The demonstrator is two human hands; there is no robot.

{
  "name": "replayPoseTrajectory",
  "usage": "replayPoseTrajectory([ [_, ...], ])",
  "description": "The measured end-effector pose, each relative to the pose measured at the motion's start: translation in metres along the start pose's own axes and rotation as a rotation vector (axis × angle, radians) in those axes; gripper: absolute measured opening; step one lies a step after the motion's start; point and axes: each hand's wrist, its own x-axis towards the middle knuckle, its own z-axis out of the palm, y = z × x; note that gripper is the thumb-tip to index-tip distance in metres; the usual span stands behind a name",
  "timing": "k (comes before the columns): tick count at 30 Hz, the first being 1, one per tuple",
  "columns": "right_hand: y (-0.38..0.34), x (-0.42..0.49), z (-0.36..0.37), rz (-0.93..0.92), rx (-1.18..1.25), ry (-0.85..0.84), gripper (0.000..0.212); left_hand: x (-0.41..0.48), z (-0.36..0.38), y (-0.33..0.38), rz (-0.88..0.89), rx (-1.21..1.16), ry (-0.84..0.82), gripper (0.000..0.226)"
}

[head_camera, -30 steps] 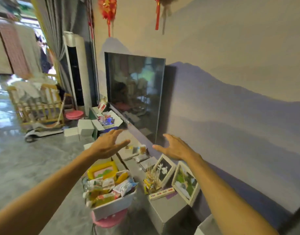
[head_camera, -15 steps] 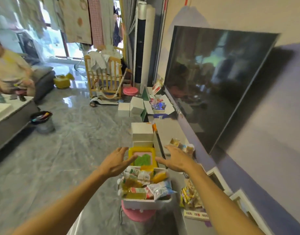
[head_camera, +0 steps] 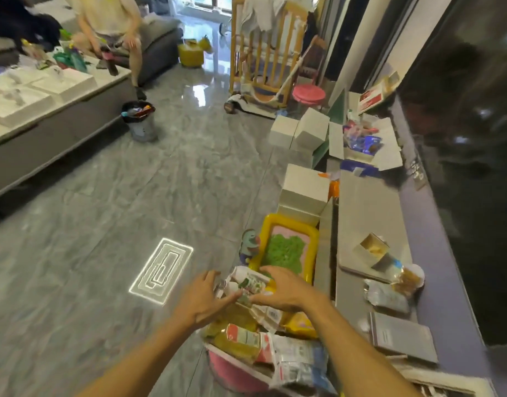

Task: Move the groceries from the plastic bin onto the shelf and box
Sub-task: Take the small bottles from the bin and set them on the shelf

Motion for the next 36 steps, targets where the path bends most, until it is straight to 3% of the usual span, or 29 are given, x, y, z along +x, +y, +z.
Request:
replayPoseTrajectory([
  [4, 0.050, 0.107, 0.046, -0.043, -0.056, -0.044, 0.106, 0.068, 0.063, -0.045, -0.078, -0.059, 0.039, 0.123],
  [6, 0.072, 0.156, 0.066, -0.061, -0.076, -0.064, 0.103, 0.097, 0.093, -0.066, -0.100, -0.091, 0.021, 0.122],
  [10, 0.100, 0.227, 0.101, -0.140, -0.098, -0.044, 0.086, 0.134, 0.134, -0.089, -0.123, -0.153, -0.016, 0.097],
  [14, 0.110, 0.262, 0.128, -0.250, -0.107, -0.039, 0.085, 0.153, 0.145, -0.097, -0.107, -0.142, 0.027, 0.073],
  [17, 0.112, 0.267, 0.139, -0.270, -0.075, 0.031, 0.087, 0.162, 0.142, -0.096, -0.080, -0.092, 0.037, 0.053],
  [20, 0.117, 0.261, 0.149, -0.247, -0.023, 0.113, 0.095, 0.165, 0.142, -0.096, -0.039, 0.005, 0.060, 0.059],
  [24, 0.123, 0.253, 0.160, -0.221, 0.049, 0.199, 0.083, 0.164, 0.143, -0.096, 0.002, 0.036, 0.063, 0.057],
  [28, 0.127, 0.240, 0.163, -0.183, 0.119, 0.272, 0.070, 0.161, 0.139, -0.090, 0.047, -0.077, 0.022, 0.050],
  [31, 0.129, 0.219, 0.160, -0.133, 0.300, 0.317, 0.063, 0.157, 0.129, -0.080, 0.095, -0.187, 0.038, 0.044],
  [36, 0.112, 0.166, 0.118, -0.065, 0.536, 0.465, 0.063, 0.144, 0.084, -0.038, 0.183, -0.280, 0.097, 0.039],
])
